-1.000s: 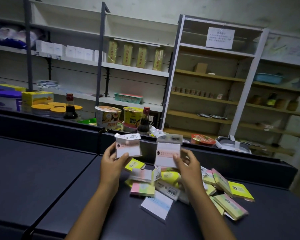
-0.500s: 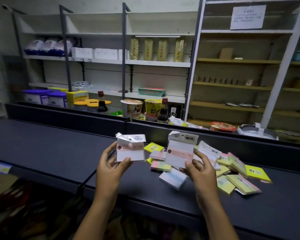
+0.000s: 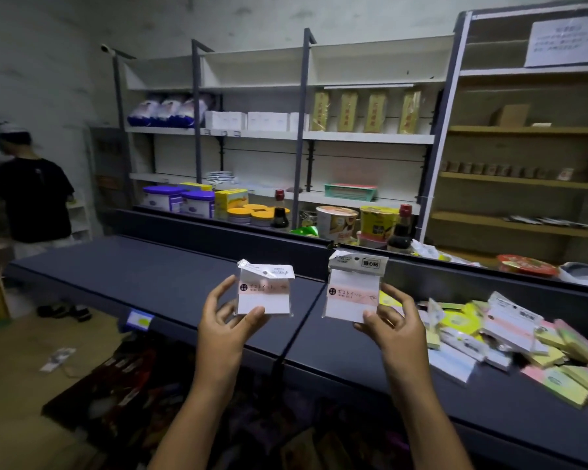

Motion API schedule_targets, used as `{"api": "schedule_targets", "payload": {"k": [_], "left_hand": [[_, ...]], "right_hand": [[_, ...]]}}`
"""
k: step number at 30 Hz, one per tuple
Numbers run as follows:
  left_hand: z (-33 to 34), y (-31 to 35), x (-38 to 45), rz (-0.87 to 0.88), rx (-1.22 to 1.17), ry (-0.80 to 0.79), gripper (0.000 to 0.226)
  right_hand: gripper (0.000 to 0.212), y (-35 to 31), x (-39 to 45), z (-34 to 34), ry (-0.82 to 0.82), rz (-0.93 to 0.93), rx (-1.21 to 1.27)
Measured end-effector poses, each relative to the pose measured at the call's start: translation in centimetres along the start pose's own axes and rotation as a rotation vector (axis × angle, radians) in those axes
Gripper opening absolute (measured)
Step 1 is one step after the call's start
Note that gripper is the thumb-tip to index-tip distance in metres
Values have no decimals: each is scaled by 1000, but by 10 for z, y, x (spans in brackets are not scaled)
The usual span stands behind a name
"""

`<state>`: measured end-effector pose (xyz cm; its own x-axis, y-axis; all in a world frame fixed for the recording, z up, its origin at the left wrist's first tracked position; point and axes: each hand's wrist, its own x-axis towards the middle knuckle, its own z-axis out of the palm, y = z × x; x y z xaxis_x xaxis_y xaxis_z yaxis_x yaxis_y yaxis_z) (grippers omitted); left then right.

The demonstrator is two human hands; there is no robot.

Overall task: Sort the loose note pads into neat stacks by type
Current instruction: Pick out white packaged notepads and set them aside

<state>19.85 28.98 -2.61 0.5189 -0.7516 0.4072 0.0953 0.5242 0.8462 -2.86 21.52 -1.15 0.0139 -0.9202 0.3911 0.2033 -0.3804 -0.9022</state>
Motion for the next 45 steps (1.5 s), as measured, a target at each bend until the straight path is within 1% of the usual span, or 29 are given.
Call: {"api": "schedule_targets", "payload": {"k": [6,10,15,20,24,27,31,39,45], "left_hand": [[-89,20,42,-4,1,-11,62],[-136,27,65,-6,7,3,57],[-179,28,95,17,27,-1,39],[-203,18,134,27,62,3,31],[-215,5,173,31,126,19,30],[-216,-3,202,56,107,40,30],[-221,-18,242,67,150,7,31],[-243,-61,311,-26,339,-46,34],[-264,-96,374,-52,467,-164,34]], "right_hand": [[41,15,-15,97,2,4,-9],[43,25,-19,148,-1,2,-14],[45,39,-13,197,-13,-11,-31],[47,55,9,235,-40,-36,-39],[43,73,36,262,-85,-61,-20],[41,84,57,277,-101,-80,-14],[39,95,87,286,-82,-87,-10],[33,119,123,316,-18,-79,-69],[35,139,139,351,73,-96,-117]]}}
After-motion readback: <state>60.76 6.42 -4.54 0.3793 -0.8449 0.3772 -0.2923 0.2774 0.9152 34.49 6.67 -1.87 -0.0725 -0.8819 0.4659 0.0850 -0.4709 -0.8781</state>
